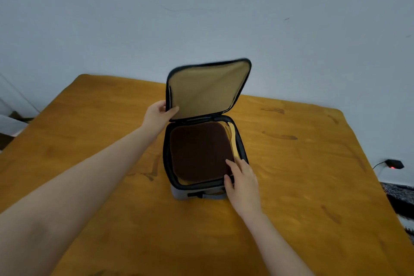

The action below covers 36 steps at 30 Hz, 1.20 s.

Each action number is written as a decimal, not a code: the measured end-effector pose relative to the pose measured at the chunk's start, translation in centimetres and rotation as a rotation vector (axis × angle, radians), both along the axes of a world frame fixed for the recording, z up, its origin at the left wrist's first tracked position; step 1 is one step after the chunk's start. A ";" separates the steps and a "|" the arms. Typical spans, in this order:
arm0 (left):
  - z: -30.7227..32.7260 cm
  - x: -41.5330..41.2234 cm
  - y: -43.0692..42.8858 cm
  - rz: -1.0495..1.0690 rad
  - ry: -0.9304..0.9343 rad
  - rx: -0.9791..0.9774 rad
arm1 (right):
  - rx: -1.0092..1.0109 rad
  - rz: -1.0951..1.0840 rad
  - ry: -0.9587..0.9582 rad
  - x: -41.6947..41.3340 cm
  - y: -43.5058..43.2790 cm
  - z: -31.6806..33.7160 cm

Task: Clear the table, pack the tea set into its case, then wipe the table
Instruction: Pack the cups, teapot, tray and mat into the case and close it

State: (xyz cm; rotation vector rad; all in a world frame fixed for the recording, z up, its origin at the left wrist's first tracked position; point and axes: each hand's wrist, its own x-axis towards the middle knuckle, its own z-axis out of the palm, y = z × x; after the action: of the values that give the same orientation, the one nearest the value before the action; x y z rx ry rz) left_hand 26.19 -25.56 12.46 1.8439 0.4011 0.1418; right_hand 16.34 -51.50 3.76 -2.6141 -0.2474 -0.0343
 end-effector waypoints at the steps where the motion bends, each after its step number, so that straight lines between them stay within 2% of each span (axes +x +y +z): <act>1: 0.5 -0.4 -0.4 -0.040 -0.033 0.034 | 0.078 -0.024 0.024 -0.1 -0.2 0.2; 4: 1.2 -2.1 -0.8 -0.200 -0.122 0.205 | 0.419 -0.183 0.076 -0.8 -0.8 1.2; 7: 0.6 -4.2 -0.6 -0.273 -0.123 0.366 | 0.690 -0.399 0.078 -1.4 -1.3 3.3; 11: -0.4 -7.4 -0.6 -0.282 -0.083 0.802 | 0.897 -0.630 0.002 -0.5 -1.9 6.4; 13: -1.1 -9.0 -0.6 -0.297 -0.096 0.928 | 0.913 -0.625 -0.031 0.0 -1.6 7.5; 15: -2.1 -10.1 -0.4 -0.367 -0.131 0.989 | 0.760 -0.520 -0.046 0.3 -0.6 7.8; 19: -3.5 -11.6 0.5 -0.473 -0.132 1.018 | 0.228 -0.178 -0.040 1.0 2.6 7.2; 22: -4.0 -11.3 1.2 -0.400 -0.061 0.991 | -0.114 0.059 0.066 1.4 5.4 6.0; 24: -3.9 -10.1 1.9 -0.346 0.026 1.012 | -0.267 0.180 0.124 2.0 7.0 4.8; 27: -3.6 -7.6 2.3 -0.372 0.179 1.175 | -0.397 0.256 0.093 4.2 8.2 3.6; 29: -3.6 -5.5 2.5 -0.367 0.238 1.169 | -0.464 0.267 0.092 6.2 8.6 3.0; 33: -4.9 -0.4 3.3 -0.332 0.301 0.835 | -0.510 0.225 0.052 7.2 9.4 0.9; 36: -6.3 3.1 4.2 -0.425 0.311 0.652 | -0.462 0.178 0.012 7.0 9.6 -0.8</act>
State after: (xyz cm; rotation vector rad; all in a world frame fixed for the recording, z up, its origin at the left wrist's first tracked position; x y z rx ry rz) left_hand 29.26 -21.37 6.20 2.5641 0.1703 -0.3507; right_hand 23.33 -41.92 2.96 -3.0346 -0.5377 0.1135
